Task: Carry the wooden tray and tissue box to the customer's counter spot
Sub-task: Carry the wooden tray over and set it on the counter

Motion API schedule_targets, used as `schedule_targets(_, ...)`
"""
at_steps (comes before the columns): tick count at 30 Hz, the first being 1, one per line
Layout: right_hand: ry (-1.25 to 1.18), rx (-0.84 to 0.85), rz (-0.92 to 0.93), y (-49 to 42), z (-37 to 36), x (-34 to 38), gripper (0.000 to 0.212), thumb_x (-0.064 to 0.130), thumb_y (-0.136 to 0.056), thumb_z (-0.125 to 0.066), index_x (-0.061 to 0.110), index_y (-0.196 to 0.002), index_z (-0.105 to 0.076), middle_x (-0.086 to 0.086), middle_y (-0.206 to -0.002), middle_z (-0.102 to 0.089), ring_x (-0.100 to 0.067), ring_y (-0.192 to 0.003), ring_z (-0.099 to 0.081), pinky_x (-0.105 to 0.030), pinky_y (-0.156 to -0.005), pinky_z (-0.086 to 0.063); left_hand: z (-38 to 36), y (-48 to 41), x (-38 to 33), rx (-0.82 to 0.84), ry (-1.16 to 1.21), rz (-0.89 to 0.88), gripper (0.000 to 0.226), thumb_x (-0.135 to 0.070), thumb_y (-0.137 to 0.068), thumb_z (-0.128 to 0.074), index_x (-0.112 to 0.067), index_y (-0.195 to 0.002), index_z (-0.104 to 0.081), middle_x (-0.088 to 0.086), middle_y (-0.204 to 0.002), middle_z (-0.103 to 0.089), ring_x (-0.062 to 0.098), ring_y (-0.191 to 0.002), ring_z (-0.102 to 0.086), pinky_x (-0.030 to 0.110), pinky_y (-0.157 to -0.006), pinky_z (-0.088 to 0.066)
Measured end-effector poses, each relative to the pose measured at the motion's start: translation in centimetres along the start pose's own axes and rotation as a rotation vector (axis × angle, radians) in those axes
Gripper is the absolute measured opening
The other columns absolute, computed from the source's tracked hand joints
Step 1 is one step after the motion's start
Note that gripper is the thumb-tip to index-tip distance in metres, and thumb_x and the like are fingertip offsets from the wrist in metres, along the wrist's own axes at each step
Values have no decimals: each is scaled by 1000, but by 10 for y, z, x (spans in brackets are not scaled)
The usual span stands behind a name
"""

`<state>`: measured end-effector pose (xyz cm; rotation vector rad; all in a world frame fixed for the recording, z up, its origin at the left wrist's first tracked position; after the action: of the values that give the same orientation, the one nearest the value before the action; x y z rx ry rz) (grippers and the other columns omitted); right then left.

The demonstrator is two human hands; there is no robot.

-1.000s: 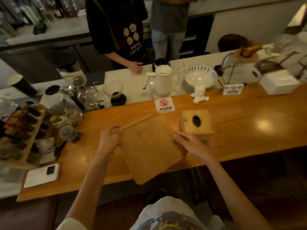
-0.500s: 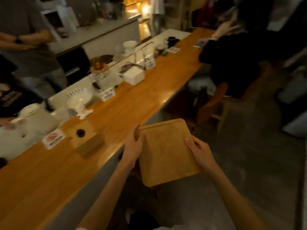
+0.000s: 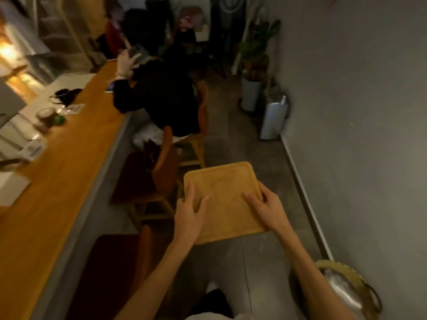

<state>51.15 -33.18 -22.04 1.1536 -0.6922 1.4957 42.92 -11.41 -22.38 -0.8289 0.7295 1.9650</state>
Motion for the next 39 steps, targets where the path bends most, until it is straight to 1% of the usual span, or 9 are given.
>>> schedule_targets(6,66,89,-113,-91,27,2,91,53,-86,-65,27,-155,-11,3,-142,-41,-22,-129,-47,-26,-95,-37,-31,-113,-60,67,-94,-57,71,-55,-97,-43,-31,-157,-11,15,-141,-42,34,-126,-48,42,-104,-38)
schedule_targets(13,4,-89,-82,-250,64,20,77,47,-88,-66,24,-151,-30,-1,-144,-49,-17,-126,-50,-25,-97,-38,-51,-268,-114,58,218,5,82,-47,-91,-62,-28,-155,-14,4,-153,-38,28,-135,-42,47,-111,-37)
schedule_targets(19,-13,-264,-89,-370,126,13,73,41,-90,-67,21,-151,-33,9,-127,-48,-9,-118,-46,-20,-96,-34,-111,-399,-192,178,226,-82,75,-43,-93,-60,-23,-155,-22,2,-152,-39,23,-136,-42,42,-112,-37)
schedule_targets(23,-154,-296,-112,-471,181,-11,57,31,-94,-63,29,-145,-38,17,-122,-51,2,-106,-55,-2,-84,-40,-180,-488,-239,324,383,-28,76,-43,-92,-62,-37,-154,-20,-6,-148,-42,18,-129,-47,45,-109,-41)
schedule_targets(25,-187,-301,-104,-524,205,-25,47,33,-95,-61,39,-136,-39,24,-118,-56,10,-99,-57,-13,-93,-46,-211,-529,-260,347,449,19,72,-40,-93,-62,-40,-153,-21,-11,-138,-44,14,-121,-48,37,-101,-43)
schedule_targets(27,-218,-292,-108,-582,229,-34,48,36,-95,-59,39,-139,-40,24,-116,-57,3,-104,-58,-26,-98,-45,-243,-572,-278,324,499,97,68,-39,-94,-61,-37,-151,-26,-8,-136,-45,15,-117,-49,37,-99,-42)
schedule_targets(31,-188,-252,-118,-688,267,-32,55,37,-96,-56,27,-147,-39,9,-129,-54,-12,-117,-53,-29,-97,-41,-274,-646,-312,198,532,241,60,-36,-96,-58,-26,-150,-33,-5,-136,-44,22,-123,-47,43,-106,-40)
schedule_targets(36,-193,-22,-212,-829,261,-14,65,51,-93,-53,30,-149,-28,-3,-143,-44,-24,-118,-53,-42,-95,-47,-258,-749,-334,8,679,264,51,-29,-97,-57,-20,-146,-44,0,-134,-56,24,-120,-56,48,-104,-46)
schedule_targets(39,-191,75,-203,-922,244,9,66,53,-91,-55,30,-147,-32,-4,-140,-48,-20,-107,-55,-38,-83,-52,-231,-817,-331,-70,744,267,48,-26,-95,-61,-19,-141,-50,3,-130,-61,23,-114,-62,45,-99,-50)
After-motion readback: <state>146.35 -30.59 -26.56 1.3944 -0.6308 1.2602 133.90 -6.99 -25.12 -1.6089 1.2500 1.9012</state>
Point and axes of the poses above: each hand's wrist, its own y-axis away from the middle knuckle, its own z-axis out of the back of the hand, x = y × z, the point moved 8 cm from there along -y, towards the middle knuckle
